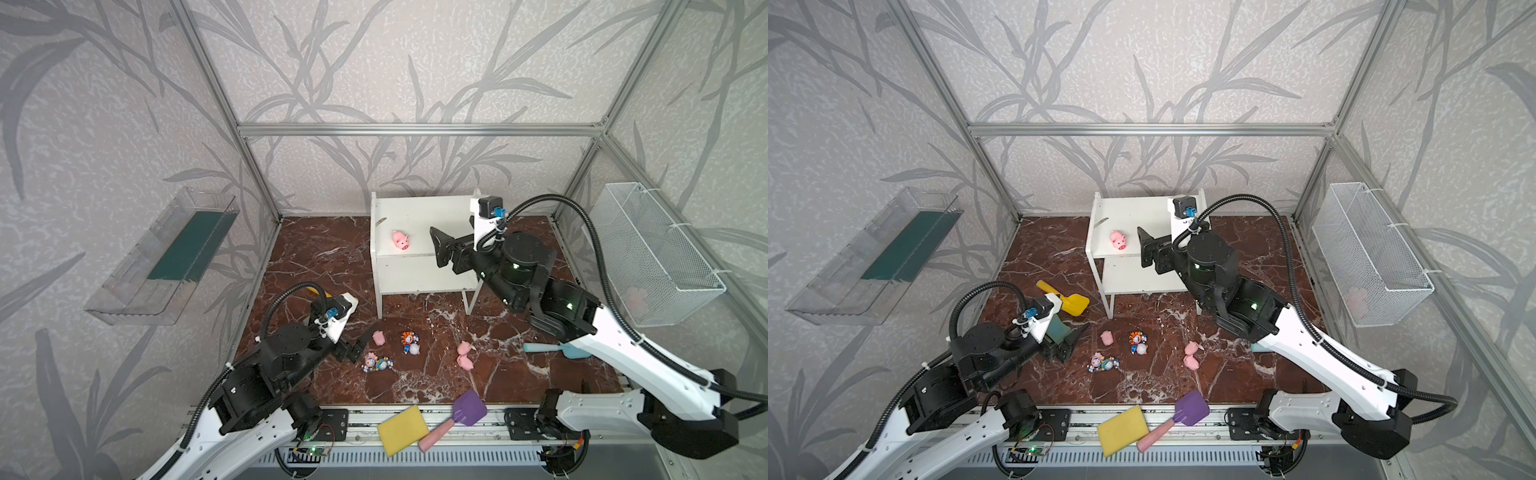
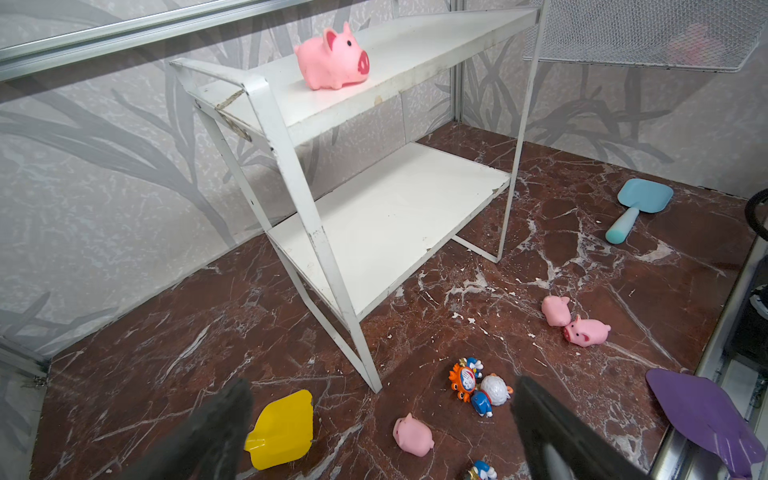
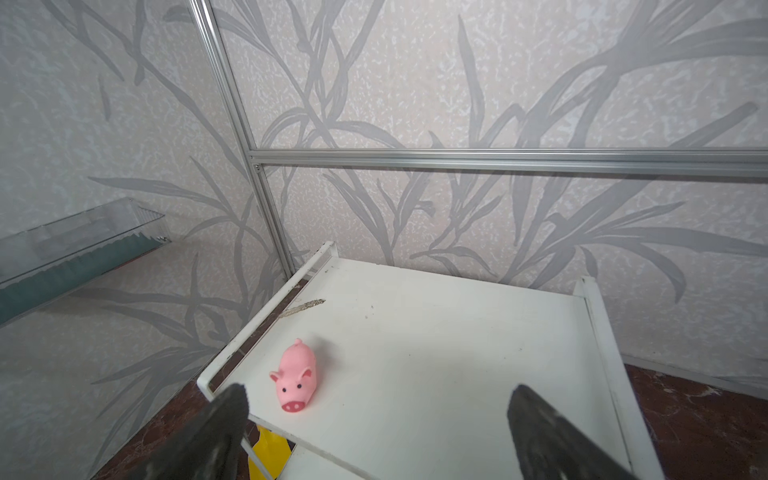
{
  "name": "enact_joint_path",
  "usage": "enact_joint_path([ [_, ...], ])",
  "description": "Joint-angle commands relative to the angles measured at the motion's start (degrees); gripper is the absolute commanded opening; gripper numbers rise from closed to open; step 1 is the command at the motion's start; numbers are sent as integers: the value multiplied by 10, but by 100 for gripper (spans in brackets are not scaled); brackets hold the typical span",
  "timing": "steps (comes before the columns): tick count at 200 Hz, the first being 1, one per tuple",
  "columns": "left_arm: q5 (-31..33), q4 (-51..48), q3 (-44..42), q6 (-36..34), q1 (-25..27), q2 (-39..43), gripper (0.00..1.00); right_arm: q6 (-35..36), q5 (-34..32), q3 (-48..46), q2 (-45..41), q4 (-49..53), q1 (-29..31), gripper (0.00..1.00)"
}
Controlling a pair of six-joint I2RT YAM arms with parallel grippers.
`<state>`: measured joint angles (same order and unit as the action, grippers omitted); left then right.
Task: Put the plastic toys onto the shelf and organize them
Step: 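Release the pig on the shelf and withdraw the right gripper toward the table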
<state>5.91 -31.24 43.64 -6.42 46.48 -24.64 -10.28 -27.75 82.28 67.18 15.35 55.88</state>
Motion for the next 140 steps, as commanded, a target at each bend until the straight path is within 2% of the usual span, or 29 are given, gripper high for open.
enact_joint_path([
  [1,-23,7,1,1,-3,-17,99,22,17,4,-25,101,-1,97],
  [39,-67,8,0,-4,-5,-29,99,48,82,-55,-91,174,-1,97],
  [62,-112,8,-2,-3,-5,-35,99,17,102,-118,-136,229,0,96],
  [114,-177,13,-7,-4,-5,-44,99,-141,140,-359,-239,205,0,91],
  [140,-219,18,-13,-4,-5,-48,99,-224,145,-459,-239,170,0,85],
])
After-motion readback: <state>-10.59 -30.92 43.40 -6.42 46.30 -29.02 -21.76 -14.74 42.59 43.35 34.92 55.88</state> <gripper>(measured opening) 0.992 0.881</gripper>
